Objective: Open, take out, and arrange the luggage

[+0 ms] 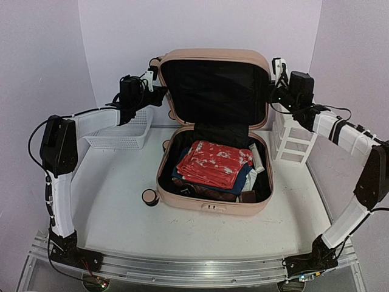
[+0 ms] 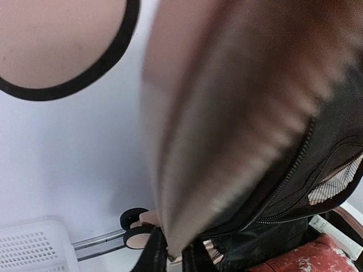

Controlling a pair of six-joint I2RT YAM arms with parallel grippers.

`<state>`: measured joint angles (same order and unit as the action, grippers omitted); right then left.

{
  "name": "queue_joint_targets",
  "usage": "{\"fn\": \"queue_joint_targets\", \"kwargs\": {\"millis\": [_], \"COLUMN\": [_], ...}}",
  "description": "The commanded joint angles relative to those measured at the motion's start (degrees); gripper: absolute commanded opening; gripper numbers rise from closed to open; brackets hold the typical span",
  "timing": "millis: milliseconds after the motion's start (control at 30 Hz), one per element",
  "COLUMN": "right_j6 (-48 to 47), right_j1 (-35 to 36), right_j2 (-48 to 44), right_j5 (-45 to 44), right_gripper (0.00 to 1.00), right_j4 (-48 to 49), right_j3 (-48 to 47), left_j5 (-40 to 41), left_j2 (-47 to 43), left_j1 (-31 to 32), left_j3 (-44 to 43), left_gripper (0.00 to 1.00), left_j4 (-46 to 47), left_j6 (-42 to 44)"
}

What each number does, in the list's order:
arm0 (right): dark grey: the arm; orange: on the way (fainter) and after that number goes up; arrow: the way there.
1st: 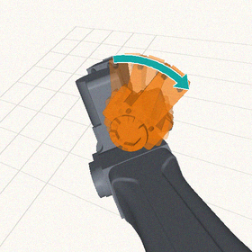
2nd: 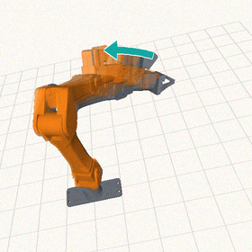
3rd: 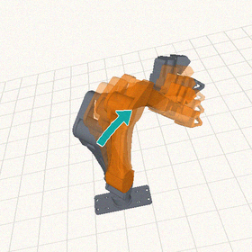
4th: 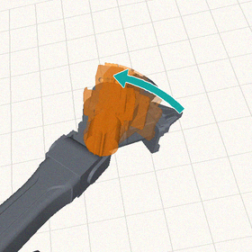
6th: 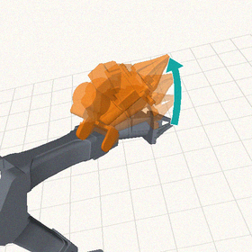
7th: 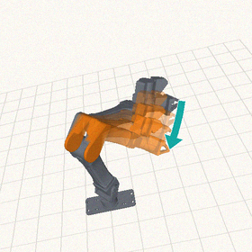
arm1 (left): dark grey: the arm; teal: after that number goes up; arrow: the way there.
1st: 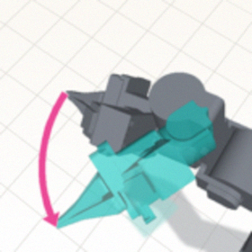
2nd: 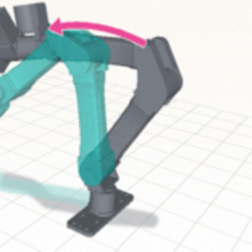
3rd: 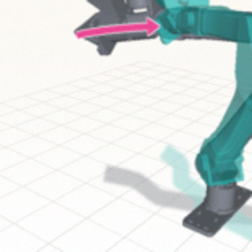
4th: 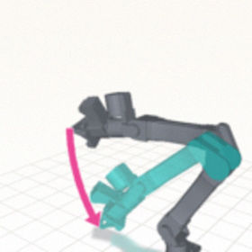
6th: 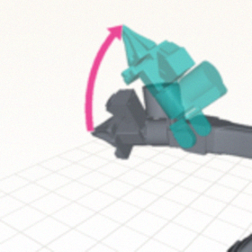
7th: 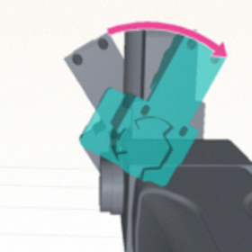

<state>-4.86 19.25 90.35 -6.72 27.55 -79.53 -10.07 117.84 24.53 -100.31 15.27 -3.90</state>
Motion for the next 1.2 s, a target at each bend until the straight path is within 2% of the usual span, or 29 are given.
{"fn": "queue_joint_targets", "kwargs": {"millis": [0, 133, 200, 467, 833, 1133, 1167], "right_j6": [-0.4, 0.8, 1.1, 4.4, 9.0, 10.7, 10.7], "right_j1": [0.4, -0.5, -0.8, -1.9, -2.1, -2.6, -2.6], "right_j2": [4.2, 8.3, 10.5, 18.8, 29.9, 38.0, 38.2], "right_j5": [1.4, 1.4, 1.3, 3.8, 4.5, 4.6, 4.5], "right_gripper": [0.16, 0.08, 0.00, 0.00, 0.00, 0.00, 0.09], "right_j4": [4.3, 7.0, 7.3, 5.5, 3.8, 1.7, 1.7], "right_j3": [-2.8, -6.3, -9.3, -21.9, -36.2, -47.8, -47.9], "left_j5": [3.2, 4.5, 5.6, 6.6, 3.8, 3.3, 3.2], "left_j2": [3.7, 6.5, 7.3, 9.8, 16.0, 19.5, 19.7], "left_j1": [0.3, -0.2, -0.8, -3.0, -7.0, -9.2, -9.4], "left_j3": [-8.5, -14.5, -16.9, -25.2, -38.0, -43.2, -43.4], "left_gripper": [0.01, 0.00, 0.00, 0.00, 0.00, 0.00, 0.00], "left_j4": [2.3, 2.1, 2.1, 0.1, -2.6, -3.6, -3.7], "left_j6": [2.0, 2.8, 3.2, 5.6, 2.1, 2.1, 1.6]}}
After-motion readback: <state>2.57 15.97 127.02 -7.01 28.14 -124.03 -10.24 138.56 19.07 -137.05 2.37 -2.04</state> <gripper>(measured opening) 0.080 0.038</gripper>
